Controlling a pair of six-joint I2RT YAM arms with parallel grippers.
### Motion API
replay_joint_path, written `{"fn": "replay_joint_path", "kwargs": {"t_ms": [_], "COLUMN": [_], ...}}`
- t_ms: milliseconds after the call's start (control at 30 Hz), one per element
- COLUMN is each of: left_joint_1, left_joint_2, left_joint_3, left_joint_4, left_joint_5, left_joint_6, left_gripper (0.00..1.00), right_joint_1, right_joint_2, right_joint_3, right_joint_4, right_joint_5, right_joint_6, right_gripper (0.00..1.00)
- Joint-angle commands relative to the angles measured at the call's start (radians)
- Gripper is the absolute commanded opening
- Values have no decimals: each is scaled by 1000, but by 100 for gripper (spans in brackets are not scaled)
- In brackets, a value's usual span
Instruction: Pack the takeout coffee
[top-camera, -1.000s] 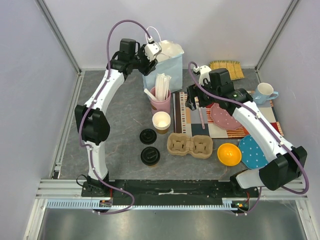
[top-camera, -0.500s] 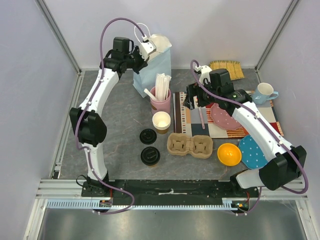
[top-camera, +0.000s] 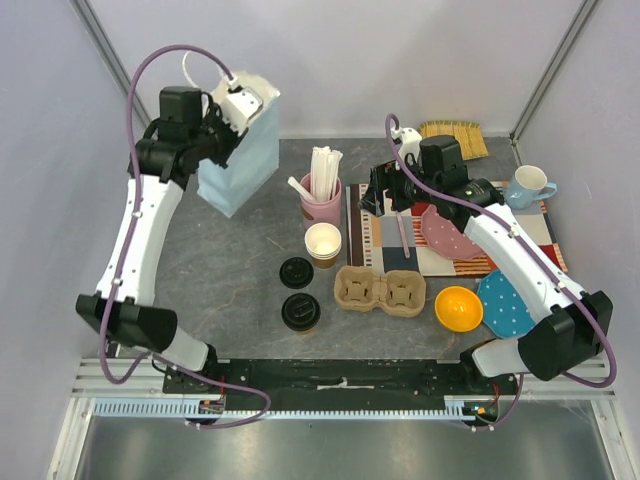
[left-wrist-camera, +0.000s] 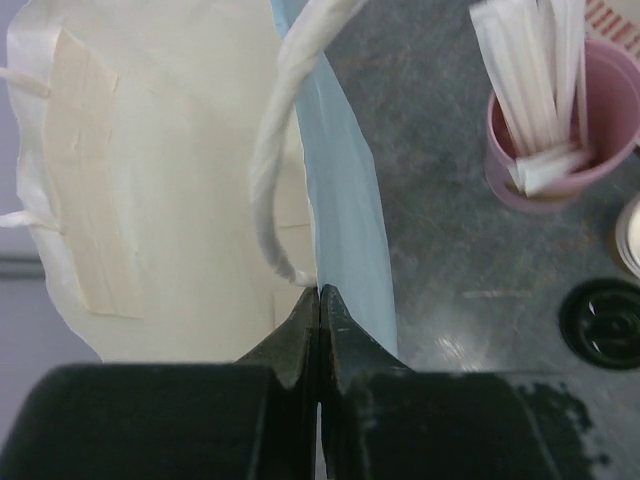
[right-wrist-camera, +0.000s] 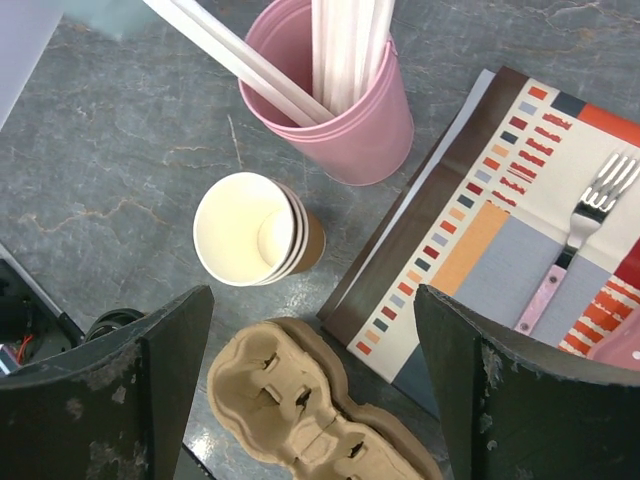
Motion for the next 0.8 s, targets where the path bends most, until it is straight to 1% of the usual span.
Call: {"fn": "replay_joint_path", "kwargs": {"t_ms": [0, 67, 100, 167, 267, 367, 467, 600, 667, 700, 767], "left_joint_1": [8, 8, 8, 8, 8, 8, 8, 13, 14, 14, 14], "left_joint_2": [-177, -243, -305, -356, -432, -481, -521, -540, -560, -572, -606], "left_joint_3": [-191, -276, -352, -443, -523, -574, -603, -595, -591, -592, -605], "left_joint_4": [-117, -116, -117, -131, -157, -180, -199, -228, -232, -234, -249], "left_joint_5": [-9, 16, 5, -15, -36, -39, -10, 30, 59, 97, 132], "left_joint_6": [-99, -107, -112, -119, -144, -171, -197, -224, -216, -210, -158], "left_gripper": [2, 2, 2, 2, 2, 2, 2, 2, 2, 2, 2], "right_joint_1": [-3, -3, -3, -3, -3, -3, -3, -3, -3, -3, -3], "right_joint_2": [-17, -11, -4, -2, 1, -5, -16, -34, -39, -45, -48], "right_joint_3": [3, 10, 20, 30, 43, 41, 35, 35, 35, 33, 27], "right_joint_4": [53, 56, 56, 54, 56, 58, 61, 62, 61, 61, 61], "right_joint_5": [-55, -65, -66, -66, -65, -61, -58, -54, -52, -52, -52], "right_joint_6": [15, 15, 16, 16, 19, 27, 35, 45, 49, 52, 53], "right_gripper": [90, 90, 90, 91, 91, 91, 91, 92, 91, 92, 92]}}
